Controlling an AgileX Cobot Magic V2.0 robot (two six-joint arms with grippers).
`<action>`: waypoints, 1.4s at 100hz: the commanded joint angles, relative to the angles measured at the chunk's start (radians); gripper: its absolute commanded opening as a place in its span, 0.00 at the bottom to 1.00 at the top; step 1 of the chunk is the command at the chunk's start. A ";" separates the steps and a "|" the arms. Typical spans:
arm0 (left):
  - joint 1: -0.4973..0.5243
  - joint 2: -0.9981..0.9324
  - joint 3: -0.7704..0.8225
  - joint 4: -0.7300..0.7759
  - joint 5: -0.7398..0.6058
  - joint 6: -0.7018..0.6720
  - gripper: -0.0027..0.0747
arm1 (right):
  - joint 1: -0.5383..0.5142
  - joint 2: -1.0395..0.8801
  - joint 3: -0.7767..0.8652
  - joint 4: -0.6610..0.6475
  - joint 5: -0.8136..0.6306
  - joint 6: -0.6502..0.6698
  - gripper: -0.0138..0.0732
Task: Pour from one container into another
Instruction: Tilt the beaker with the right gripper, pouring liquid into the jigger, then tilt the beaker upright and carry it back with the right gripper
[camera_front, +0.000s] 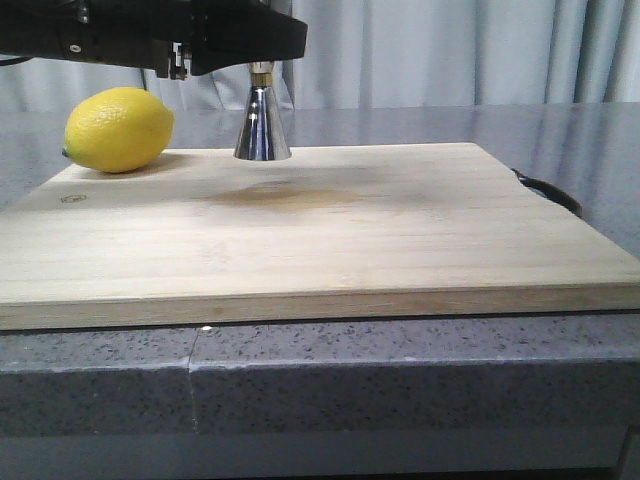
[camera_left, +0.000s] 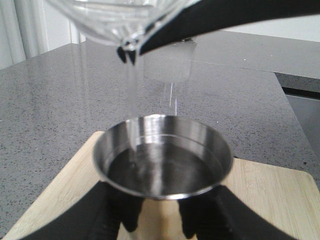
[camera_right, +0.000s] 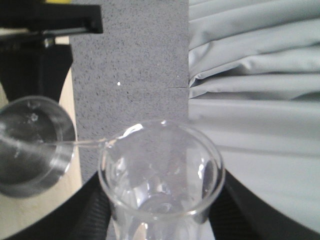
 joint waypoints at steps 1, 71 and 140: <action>-0.006 -0.041 -0.031 -0.099 0.088 -0.010 0.34 | -0.021 -0.043 -0.034 -0.031 -0.043 0.118 0.49; -0.006 -0.041 -0.031 -0.099 0.088 -0.010 0.34 | -0.370 -0.308 0.220 0.670 -0.290 0.324 0.49; -0.006 -0.041 -0.031 -0.099 0.088 -0.010 0.34 | -0.382 -0.449 0.989 0.905 -1.184 0.332 0.49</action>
